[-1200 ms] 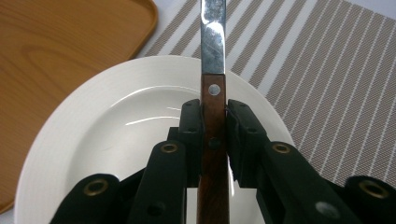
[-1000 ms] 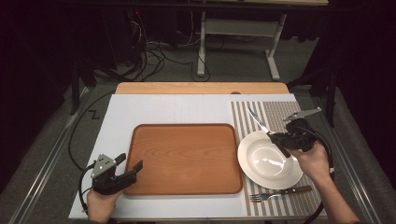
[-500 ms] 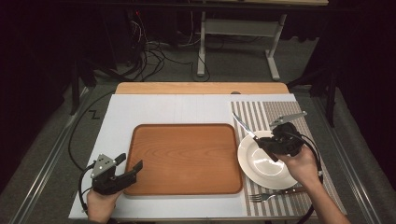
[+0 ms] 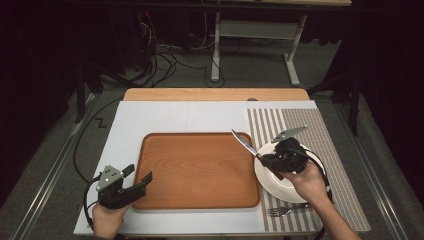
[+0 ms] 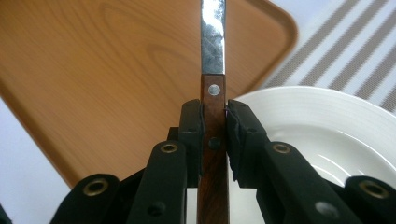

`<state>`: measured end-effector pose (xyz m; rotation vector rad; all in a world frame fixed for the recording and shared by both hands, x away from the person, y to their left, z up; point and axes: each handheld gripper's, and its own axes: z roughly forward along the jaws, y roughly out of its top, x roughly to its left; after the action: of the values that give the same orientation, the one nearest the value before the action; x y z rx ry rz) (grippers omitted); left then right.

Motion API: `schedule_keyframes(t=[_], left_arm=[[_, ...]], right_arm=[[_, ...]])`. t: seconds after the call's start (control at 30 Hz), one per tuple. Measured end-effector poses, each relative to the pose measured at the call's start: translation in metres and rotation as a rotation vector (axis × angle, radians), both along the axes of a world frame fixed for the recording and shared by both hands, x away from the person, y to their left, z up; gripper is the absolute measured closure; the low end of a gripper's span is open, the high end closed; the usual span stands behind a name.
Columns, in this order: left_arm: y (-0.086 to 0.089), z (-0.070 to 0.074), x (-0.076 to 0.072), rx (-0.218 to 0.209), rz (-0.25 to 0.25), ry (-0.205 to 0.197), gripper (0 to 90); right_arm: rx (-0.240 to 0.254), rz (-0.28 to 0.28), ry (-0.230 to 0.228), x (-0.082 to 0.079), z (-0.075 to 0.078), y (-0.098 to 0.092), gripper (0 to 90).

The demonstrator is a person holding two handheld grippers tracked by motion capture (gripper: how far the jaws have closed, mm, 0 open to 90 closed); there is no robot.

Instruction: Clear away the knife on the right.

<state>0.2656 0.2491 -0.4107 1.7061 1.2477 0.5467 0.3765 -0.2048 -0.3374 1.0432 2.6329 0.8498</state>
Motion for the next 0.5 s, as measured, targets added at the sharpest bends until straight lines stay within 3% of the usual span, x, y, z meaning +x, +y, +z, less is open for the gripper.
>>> schedule_keyframes(t=[0.5], left_arm=[[0.000, 0.000, 0.000, 0.003, -0.002, 0.000, 30.1]], right_arm=[[-0.020, 0.069, 0.044, -0.007, -0.016, 0.035, 77.9]])
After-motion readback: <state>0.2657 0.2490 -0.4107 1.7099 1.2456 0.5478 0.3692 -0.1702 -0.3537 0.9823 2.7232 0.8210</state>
